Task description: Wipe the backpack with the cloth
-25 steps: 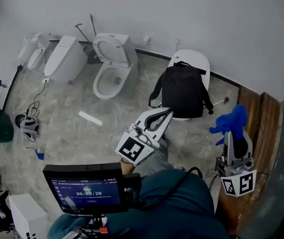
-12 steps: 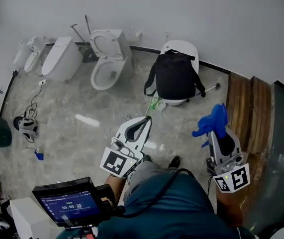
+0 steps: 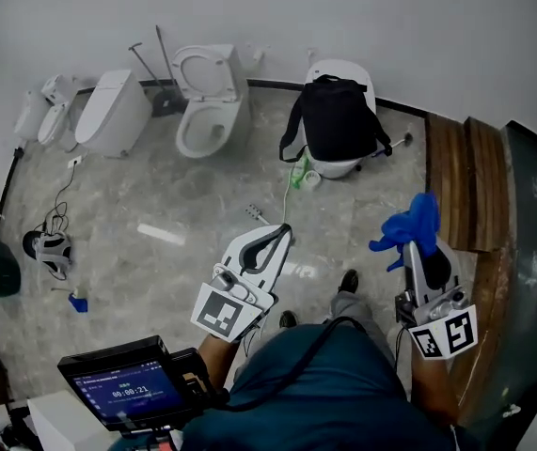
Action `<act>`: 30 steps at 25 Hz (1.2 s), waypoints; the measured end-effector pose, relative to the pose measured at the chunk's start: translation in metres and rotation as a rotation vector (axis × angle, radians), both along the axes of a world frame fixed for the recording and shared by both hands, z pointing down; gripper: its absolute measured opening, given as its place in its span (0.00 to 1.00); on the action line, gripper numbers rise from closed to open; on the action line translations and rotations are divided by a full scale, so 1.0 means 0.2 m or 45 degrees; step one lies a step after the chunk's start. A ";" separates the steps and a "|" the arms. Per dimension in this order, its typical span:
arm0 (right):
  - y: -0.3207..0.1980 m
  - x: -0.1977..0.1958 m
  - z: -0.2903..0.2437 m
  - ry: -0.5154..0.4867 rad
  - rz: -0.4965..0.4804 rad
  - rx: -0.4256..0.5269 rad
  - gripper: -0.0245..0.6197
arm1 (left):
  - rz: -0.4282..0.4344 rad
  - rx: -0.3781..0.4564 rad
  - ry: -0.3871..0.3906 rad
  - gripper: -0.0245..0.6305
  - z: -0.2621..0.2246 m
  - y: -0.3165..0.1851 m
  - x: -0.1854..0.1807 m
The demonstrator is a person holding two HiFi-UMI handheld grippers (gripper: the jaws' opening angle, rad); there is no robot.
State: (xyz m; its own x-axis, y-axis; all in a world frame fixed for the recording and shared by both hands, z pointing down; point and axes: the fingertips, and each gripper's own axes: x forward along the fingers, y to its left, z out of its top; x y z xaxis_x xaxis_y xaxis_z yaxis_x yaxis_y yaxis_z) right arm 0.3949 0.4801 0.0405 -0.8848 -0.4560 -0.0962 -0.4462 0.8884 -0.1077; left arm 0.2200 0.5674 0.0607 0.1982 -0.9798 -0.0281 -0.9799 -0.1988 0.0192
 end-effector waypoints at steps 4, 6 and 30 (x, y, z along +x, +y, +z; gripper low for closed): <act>0.30 0.02 -0.05 -0.017 0.043 0.004 0.15 | 0.066 -0.014 0.016 0.04 0.00 0.28 0.02; 0.42 0.04 -0.07 -0.018 0.054 0.011 0.15 | 0.090 -0.015 0.019 0.04 0.00 0.38 0.04; 0.92 0.66 -0.23 -0.022 0.045 0.116 0.14 | 0.124 0.048 -0.068 0.04 -0.15 0.84 0.74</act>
State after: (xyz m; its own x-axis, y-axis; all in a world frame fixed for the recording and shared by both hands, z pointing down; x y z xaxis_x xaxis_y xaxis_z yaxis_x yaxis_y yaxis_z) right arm 0.5273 0.6645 -0.0064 -0.8661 -0.4755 -0.1541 -0.4761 0.8787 -0.0351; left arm 0.3676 0.7347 0.0303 0.2943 -0.9543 -0.0518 -0.9554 -0.2923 -0.0421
